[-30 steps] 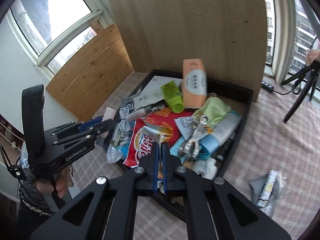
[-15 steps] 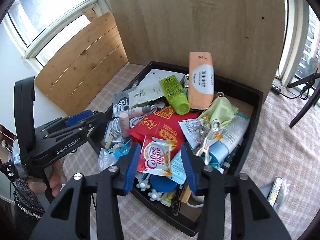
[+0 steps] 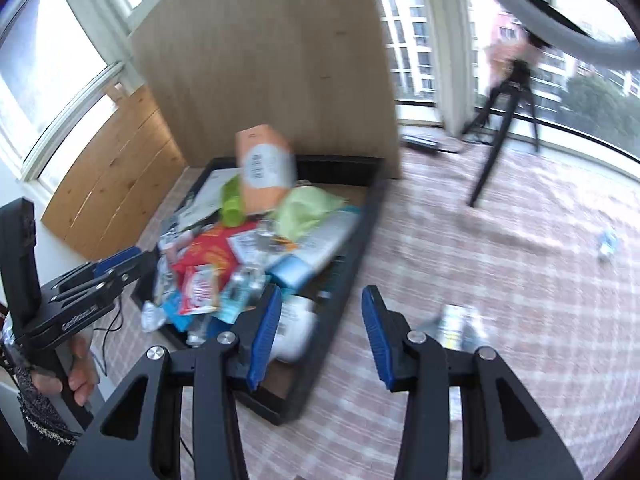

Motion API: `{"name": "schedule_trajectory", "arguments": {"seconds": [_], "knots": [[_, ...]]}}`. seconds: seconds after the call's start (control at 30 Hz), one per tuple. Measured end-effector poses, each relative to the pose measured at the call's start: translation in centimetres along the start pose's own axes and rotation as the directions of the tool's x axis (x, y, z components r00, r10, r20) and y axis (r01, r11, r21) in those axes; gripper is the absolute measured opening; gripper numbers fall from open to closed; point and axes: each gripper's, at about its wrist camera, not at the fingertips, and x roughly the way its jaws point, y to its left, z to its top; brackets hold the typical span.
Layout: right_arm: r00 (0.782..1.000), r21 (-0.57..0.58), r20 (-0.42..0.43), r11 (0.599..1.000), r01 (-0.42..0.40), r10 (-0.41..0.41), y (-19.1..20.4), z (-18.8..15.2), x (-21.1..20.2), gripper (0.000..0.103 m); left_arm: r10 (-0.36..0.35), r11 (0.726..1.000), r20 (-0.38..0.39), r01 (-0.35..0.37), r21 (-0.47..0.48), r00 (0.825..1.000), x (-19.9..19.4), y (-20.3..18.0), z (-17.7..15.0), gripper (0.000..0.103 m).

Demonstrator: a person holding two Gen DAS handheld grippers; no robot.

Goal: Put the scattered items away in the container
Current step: 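Move the left tool to the clear plastic bag while the right tool moves to the blue bottle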

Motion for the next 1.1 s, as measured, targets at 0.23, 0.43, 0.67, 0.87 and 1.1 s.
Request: {"name": "schedule_trajectory", "arguments": {"seconds": [0.23, 0.43, 0.67, 0.87, 1.1], "knots": [[0.989, 0.138, -0.003, 0.980, 0.146, -0.147, -10.4, -1.1, -3.4, 0.041, -0.123, 0.984, -0.078, 0.132, 0.123, 0.989, 2.4, -8.9, -0.4, 0.034], [0.974, 0.225, -0.014, 0.948, 0.224, -0.227, -17.4, -2.6, -5.9, 0.041, -0.194, 0.950, -0.184, 0.231, 0.212, 0.964, 5.3, -16.4, -1.5, 0.030], [0.952, 0.241, -0.040, 0.921, 0.305, -0.304, -22.4, -4.0, -7.8, 0.041, -0.228, 0.909, -0.309, 0.315, 0.272, 0.923, 7.6, -23.2, -4.6, 0.030], [0.934, 0.262, -0.059, 0.897, 0.356, -0.353, -26.3, -4.3, -8.7, 0.041, -0.205, 0.895, -0.408, 0.339, 0.291, 0.890, 8.0, -26.0, -8.6, 0.030], [0.930, 0.314, -0.082, 0.876, 0.365, -0.358, -30.8, -1.4, -6.8, 0.041, -0.144, 0.931, -0.464, 0.279, 0.236, 0.874, 9.4, -26.6, -11.4, 0.031]]}}
